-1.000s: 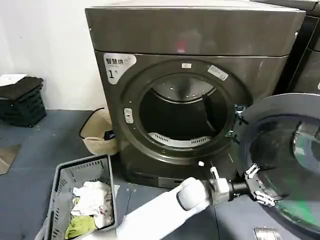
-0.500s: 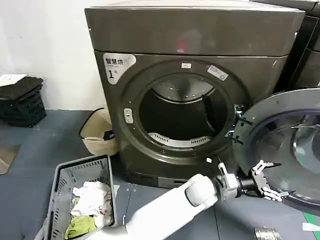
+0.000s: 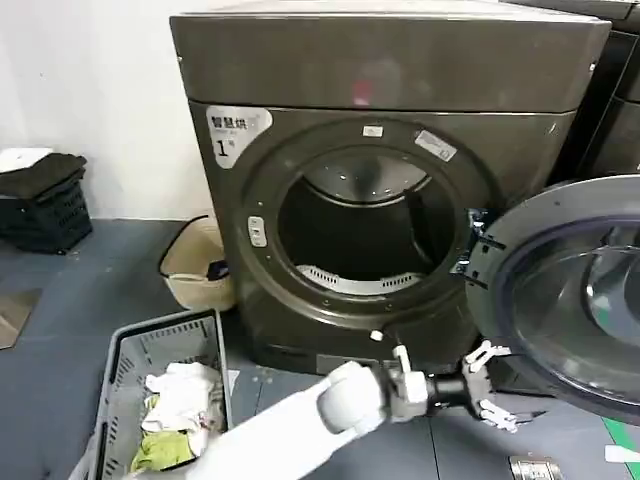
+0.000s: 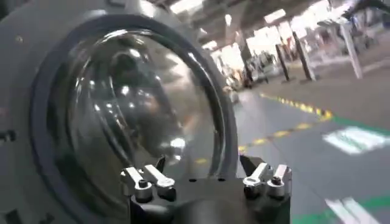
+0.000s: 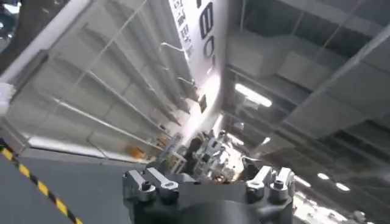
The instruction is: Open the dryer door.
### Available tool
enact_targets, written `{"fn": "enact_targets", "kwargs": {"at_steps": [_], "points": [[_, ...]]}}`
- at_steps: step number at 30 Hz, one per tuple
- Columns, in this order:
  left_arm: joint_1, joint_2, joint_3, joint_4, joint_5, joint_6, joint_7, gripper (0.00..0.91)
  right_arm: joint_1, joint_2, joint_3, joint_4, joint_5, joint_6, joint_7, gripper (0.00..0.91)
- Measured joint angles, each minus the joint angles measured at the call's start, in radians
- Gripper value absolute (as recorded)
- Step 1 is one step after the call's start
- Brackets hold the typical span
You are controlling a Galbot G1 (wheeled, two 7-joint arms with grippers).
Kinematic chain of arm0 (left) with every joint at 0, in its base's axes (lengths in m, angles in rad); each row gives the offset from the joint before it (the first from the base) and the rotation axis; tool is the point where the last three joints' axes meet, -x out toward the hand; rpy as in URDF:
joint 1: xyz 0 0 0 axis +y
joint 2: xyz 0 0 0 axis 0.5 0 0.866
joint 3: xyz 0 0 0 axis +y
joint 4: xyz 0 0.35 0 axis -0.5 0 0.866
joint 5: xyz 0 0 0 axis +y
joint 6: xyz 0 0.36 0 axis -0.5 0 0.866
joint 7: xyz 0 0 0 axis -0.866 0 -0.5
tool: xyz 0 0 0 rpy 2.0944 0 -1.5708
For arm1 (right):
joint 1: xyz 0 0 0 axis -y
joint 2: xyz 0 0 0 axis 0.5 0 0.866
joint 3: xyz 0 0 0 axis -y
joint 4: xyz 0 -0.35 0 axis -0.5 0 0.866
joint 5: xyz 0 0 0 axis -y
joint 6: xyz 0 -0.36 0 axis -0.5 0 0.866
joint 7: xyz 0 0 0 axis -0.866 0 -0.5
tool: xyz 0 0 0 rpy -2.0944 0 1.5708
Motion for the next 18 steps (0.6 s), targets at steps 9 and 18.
{"fn": "enact_targets", "kwargs": {"at_steps": [9, 18], "points": [[0.038, 0.278, -0.042, -0.175, 0.161, -0.06, 0.04, 0.907, 0.022, -0.028, -0.035, -0.038, 0.001, -0.001, -0.009, 0.907], [0.106, 0.588, -0.16, -0.29, 0.355, -0.23, 0.095, 0.907, 0.049, -0.06, -0.085, -0.073, 0.001, -0.013, -0.016, 0.907]]}}
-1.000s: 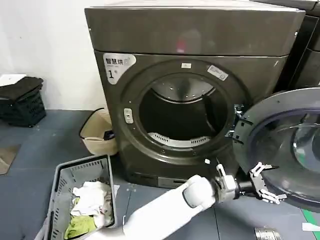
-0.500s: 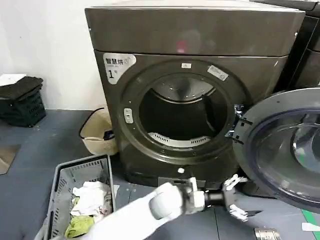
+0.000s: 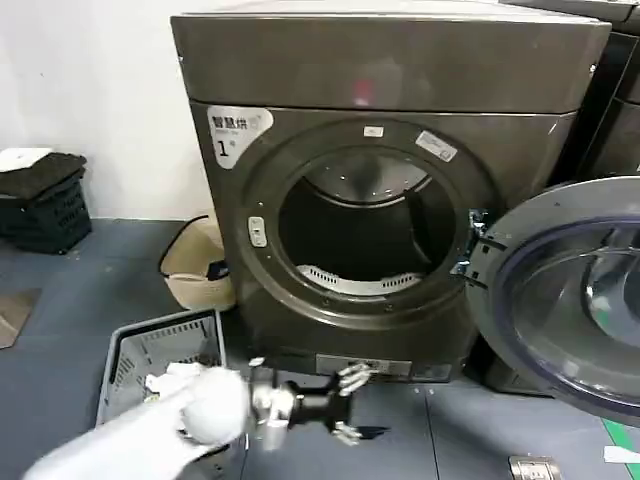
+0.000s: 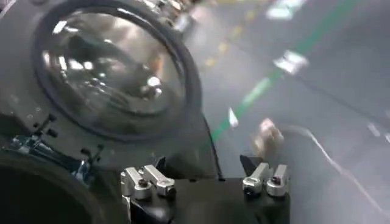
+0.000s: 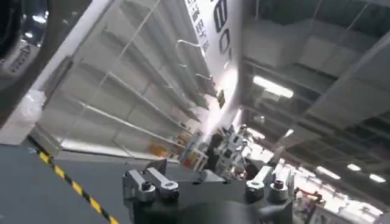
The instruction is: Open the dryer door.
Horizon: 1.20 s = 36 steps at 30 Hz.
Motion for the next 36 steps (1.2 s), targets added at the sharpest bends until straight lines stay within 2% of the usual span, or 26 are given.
{"fn": "enact_targets", "kwargs": {"at_steps": [4, 11, 19, 24, 27, 31, 36], "points": [[0.052, 0.126, -0.093, -0.016, 0.109, -0.116, 0.013, 0.907, 0.01, -0.013, -0.021, -0.013, 0.013, -0.021, 0.002, 0.907], [0.224, 0.33, -0.332, -0.037, 0.339, -0.329, 0.015, 0.907, 0.027, -0.037, -0.043, -0.034, 0.088, -0.073, 0.023, 0.907], [0.284, 0.499, -0.471, -0.001, 0.653, -0.575, 0.02, 0.907, 0.038, -0.048, -0.056, -0.054, 0.199, -0.078, 0.036, 0.907], [0.286, 0.548, -0.488, 0.016, 0.87, -0.592, -0.003, 0.907, 0.046, -0.049, -0.065, -0.053, 0.211, -0.08, 0.045, 0.907], [0.286, 0.551, -0.493, 0.02, 0.969, -0.592, -0.03, 0.907, 0.05, -0.049, -0.065, -0.056, 0.205, -0.063, 0.057, 0.907], [0.283, 0.555, -0.497, 0.016, 1.006, -0.592, -0.031, 0.907, 0.047, -0.046, -0.069, -0.057, 0.204, -0.043, 0.057, 0.907], [0.286, 0.558, -0.498, 0.016, 1.03, -0.591, -0.031, 0.907, 0.047, -0.039, -0.079, -0.049, 0.203, -0.044, 0.058, 0.907]]}}
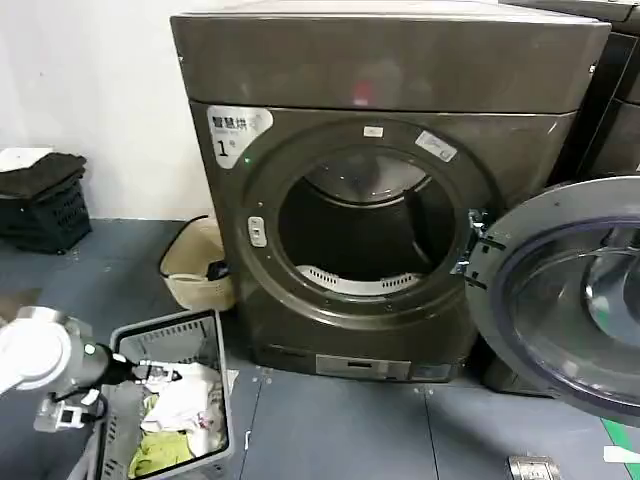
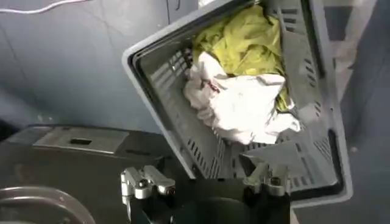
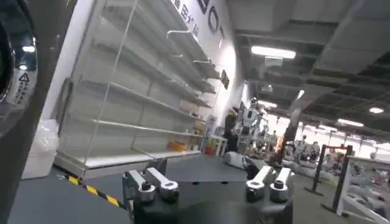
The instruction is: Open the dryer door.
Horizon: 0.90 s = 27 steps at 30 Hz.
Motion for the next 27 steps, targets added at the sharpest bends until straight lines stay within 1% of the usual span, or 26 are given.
{"fn": "enact_targets", "kwargs": {"at_steps": [8, 14, 19, 27], "points": [[-0.002, 0.01, -0.004, 0.009, 0.012, 0.001, -0.003, 0.907, -0.001, 0.01, -0.004, 0.006, -0.003, 0.001, -0.005, 0.907], [-0.001, 0.007, -0.005, 0.01, 0.039, 0.001, -0.007, 0.907, -0.003, 0.017, -0.003, 0.004, -0.007, 0.014, -0.009, 0.907], [-0.001, 0.006, -0.006, 0.011, 0.045, 0.001, -0.009, 0.907, -0.001, 0.019, 0.001, 0.0, -0.032, 0.024, -0.014, 0.907], [-0.001, 0.007, -0.006, 0.013, 0.044, 0.002, -0.01, 0.907, -0.001, 0.022, 0.0, 0.001, -0.033, 0.027, -0.017, 0.907]]}}
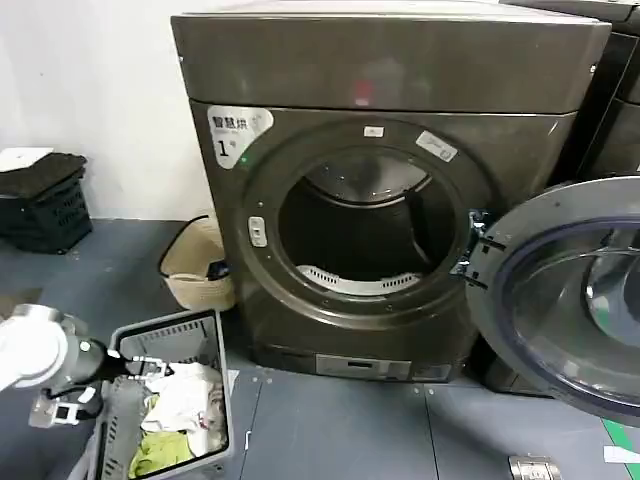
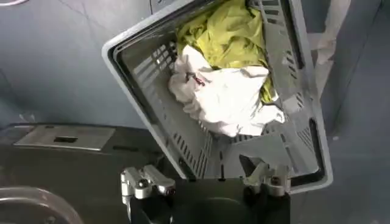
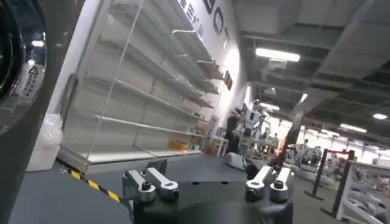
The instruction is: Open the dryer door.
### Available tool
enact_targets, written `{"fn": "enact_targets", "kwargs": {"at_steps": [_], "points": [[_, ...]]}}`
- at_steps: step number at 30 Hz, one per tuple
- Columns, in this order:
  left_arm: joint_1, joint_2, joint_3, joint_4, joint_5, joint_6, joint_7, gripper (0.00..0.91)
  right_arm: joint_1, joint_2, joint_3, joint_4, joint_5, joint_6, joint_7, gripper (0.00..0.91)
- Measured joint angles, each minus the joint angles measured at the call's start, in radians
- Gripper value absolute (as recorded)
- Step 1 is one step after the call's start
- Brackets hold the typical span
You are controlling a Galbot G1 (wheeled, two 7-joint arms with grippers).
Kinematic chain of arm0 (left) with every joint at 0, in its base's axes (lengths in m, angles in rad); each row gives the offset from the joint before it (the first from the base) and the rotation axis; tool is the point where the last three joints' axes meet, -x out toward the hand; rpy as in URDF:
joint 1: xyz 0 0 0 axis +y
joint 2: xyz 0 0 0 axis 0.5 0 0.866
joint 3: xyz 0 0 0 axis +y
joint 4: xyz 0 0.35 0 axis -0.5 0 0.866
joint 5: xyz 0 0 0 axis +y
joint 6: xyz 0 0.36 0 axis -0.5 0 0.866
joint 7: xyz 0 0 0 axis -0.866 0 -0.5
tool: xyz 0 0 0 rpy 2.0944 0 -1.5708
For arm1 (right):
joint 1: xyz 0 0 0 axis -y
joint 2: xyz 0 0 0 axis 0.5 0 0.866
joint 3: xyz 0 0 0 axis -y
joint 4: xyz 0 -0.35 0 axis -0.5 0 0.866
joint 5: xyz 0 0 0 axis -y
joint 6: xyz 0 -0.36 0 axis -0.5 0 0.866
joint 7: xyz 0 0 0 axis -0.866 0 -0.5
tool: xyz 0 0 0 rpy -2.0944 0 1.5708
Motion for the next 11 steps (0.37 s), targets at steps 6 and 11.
{"fn": "enact_targets", "kwargs": {"at_steps": [6, 11], "points": [[0.0, 0.0, 0.0, 0.0, -0.002, 0.0, 0.0, 0.907, 0.001, 0.0, -0.002, 0.002, 0.0, 0.0, -0.003, 0.907], [0.0, 0.0, 0.0, 0.004, -0.003, 0.0, 0.0, 0.907, 0.001, 0.002, -0.003, 0.003, -0.002, 0.001, -0.004, 0.907]]}}
